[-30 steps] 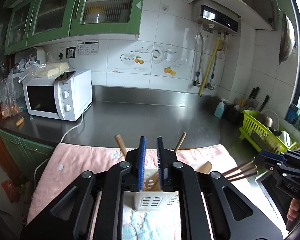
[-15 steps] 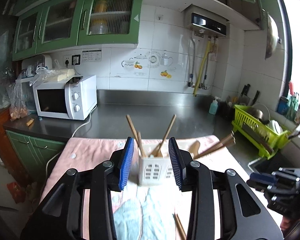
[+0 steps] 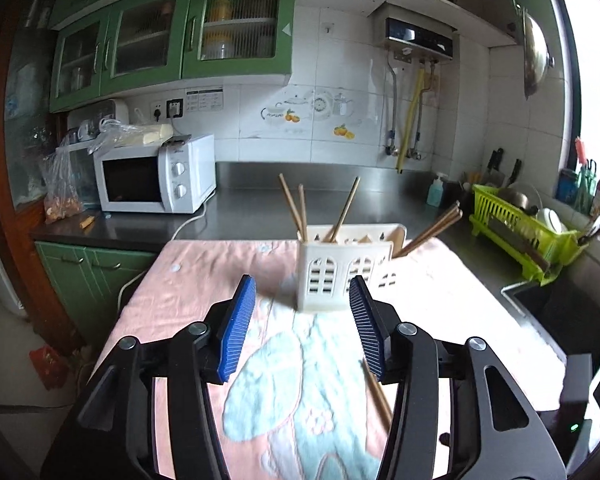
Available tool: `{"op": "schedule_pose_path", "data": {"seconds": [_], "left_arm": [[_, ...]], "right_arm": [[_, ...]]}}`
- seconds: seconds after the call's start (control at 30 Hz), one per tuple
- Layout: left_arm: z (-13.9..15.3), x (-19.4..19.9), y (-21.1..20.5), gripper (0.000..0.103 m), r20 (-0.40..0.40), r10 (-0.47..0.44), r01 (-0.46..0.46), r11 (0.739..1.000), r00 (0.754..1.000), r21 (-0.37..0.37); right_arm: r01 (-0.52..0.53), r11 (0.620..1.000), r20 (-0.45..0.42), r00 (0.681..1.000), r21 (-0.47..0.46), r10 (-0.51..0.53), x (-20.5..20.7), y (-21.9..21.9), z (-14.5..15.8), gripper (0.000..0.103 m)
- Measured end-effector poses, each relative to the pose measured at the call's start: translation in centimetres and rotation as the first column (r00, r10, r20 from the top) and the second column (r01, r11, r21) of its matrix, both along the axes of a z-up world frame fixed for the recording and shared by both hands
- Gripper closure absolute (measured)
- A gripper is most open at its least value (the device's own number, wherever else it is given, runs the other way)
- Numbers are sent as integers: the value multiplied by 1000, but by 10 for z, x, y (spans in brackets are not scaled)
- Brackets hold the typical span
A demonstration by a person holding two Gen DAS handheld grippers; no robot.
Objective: Organize utensils
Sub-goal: 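Move both open grippers back over the last chopsticks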
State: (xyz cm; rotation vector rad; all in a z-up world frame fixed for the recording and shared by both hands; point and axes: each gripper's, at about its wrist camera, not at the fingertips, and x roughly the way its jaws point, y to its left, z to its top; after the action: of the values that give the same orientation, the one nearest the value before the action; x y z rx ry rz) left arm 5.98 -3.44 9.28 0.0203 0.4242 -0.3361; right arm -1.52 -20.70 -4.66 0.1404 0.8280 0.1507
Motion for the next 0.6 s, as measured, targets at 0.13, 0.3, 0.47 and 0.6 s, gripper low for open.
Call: {"op": "schedule_pose_path", "data": {"seconds": [0.13, 0.3, 0.47, 0.6], "left_arm": [[-12, -11, 10, 47, -17, 14, -14, 1000, 1000, -6], [-24, -14, 22, 43, -45, 31, -33, 999, 998, -28], [-33, -15, 28, 41, -52, 48, -50, 999, 997, -22], [-38, -14, 30, 40, -49, 65, -65, 998, 997, -6]], "right_arm": [[27, 999, -34, 999, 29, -26, 4, 5, -20, 90], [43, 998, -62, 997, 52, -40, 15, 5, -32, 91], [53, 998, -83, 995, 46, -49, 21, 9, -39, 93], [62, 997, -94, 994, 42, -58, 25, 11, -44, 94]]}}
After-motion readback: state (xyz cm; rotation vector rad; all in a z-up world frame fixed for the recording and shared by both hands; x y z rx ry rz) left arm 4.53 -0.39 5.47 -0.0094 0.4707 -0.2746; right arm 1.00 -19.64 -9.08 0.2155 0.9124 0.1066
